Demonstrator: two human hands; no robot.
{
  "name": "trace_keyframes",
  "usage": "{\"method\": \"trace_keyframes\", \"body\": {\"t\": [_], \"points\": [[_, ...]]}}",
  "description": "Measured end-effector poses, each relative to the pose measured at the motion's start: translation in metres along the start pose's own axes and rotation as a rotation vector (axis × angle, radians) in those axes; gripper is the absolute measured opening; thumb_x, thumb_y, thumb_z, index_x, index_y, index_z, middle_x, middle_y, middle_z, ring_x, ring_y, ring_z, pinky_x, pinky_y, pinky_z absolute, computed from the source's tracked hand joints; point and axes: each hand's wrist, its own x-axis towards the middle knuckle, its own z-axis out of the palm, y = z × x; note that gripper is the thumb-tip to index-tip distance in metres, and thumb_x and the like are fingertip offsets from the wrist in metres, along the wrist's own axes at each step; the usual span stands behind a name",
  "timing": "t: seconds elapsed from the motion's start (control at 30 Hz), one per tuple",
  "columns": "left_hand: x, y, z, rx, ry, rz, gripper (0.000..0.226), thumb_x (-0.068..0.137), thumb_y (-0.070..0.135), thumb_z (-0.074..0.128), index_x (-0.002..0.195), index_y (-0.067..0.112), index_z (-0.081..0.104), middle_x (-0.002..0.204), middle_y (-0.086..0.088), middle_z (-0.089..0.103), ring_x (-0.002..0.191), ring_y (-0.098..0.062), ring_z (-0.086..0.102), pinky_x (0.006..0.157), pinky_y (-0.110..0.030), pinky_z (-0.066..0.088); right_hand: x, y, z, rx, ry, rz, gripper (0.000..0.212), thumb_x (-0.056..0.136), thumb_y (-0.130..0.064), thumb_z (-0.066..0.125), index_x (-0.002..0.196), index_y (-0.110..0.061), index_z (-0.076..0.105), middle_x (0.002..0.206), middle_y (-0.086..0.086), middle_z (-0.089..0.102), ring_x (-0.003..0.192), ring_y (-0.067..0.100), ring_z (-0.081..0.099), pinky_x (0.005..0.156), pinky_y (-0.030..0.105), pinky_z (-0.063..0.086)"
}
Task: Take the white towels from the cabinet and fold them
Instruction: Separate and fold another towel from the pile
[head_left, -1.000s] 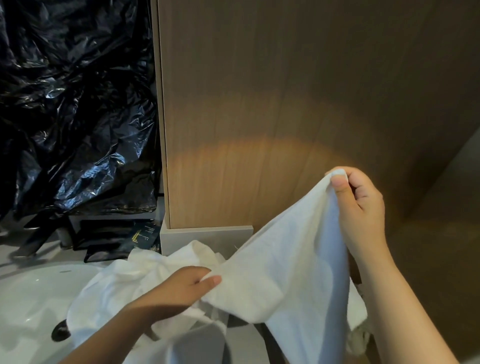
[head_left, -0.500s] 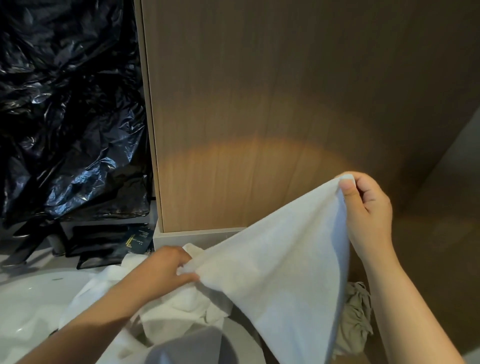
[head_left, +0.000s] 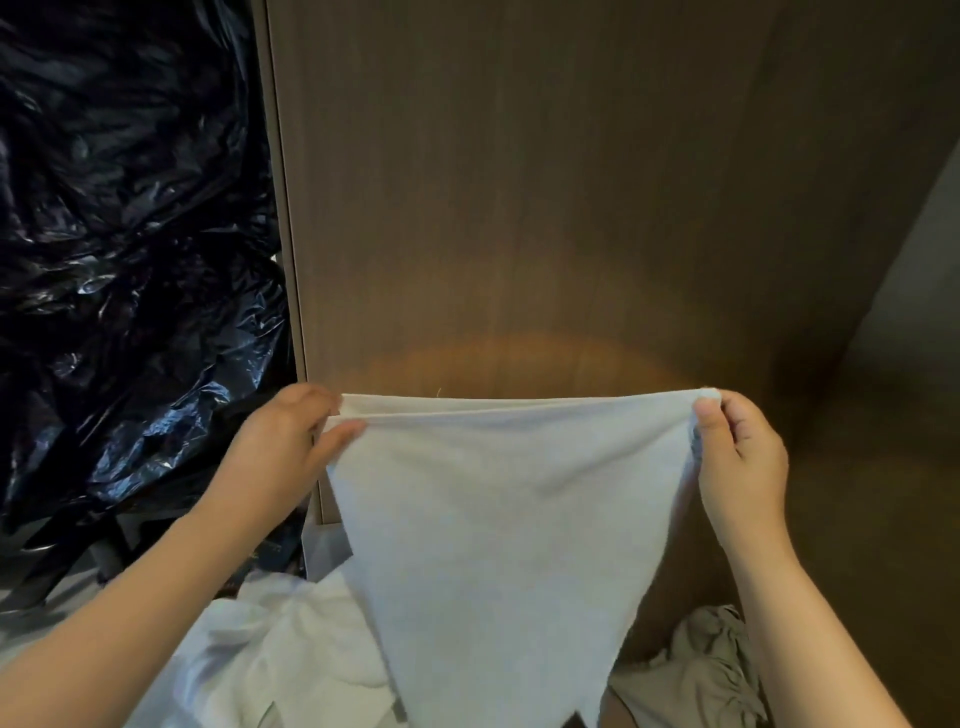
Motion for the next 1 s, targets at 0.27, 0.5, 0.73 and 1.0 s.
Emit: {"method": "trace_keyframes", "body": {"t": [0.27,0.5,0.73,1.0], "points": [[-0.012,-0.008,0.019,0.071,-0.165,-0.015,0.037,0.079,0.041,0.075,0.079,0.004,0.071,0.083,-0.007,0.066,0.067,-0.023,0.062,0.063,-0.040,0.055,-0.001,-0.020,0.015,0.076,0.041,0.073,0.024,0.105,-0.035,0.036,0.107,-0.021,0.056,0.091,-0.013,0.056,0.086,0.005,0.056,0.070,0.015,0.041],[-0.025,-0.015,0.022,0.082,-0.107,-0.040,0.028,0.083,0.035,0.072,0.083,0.007,0.072,0.087,-0.003,0.069,0.068,-0.020,0.065,0.062,-0.038,0.057,-0.002,-0.029,0.020,0.009,0.059,-0.013,0.021,0.105,-0.031,0.035,0.104,-0.020,0.053,0.087,-0.016,0.053,0.081,0.002,0.054,0.067,0.010,0.038],[-0.037,-0.008,0.016,0.245,-0.298,-0.157,0.033,0.088,0.052,0.060,0.095,0.021,0.070,0.090,0.007,0.063,0.080,-0.012,0.058,0.068,-0.024,0.047,-0.018,-0.045,0.038,0.031,-0.083,-0.162,0.021,0.104,-0.027,0.040,0.089,-0.031,0.055,0.080,-0.017,0.056,0.080,-0.004,0.057,0.064,0.004,0.043],[-0.038,0.075,-0.005,-0.356,-0.171,-0.141,0.042,0.086,0.055,0.053,0.123,0.036,0.058,0.115,0.030,0.052,0.104,0.021,0.047,0.085,0.002,0.035,-0.047,-0.077,0.064,0.190,-0.375,-0.297,0.019,0.100,-0.024,0.050,0.089,-0.022,0.065,0.084,-0.008,0.064,0.079,0.008,0.060,0.066,0.013,0.045]]}}
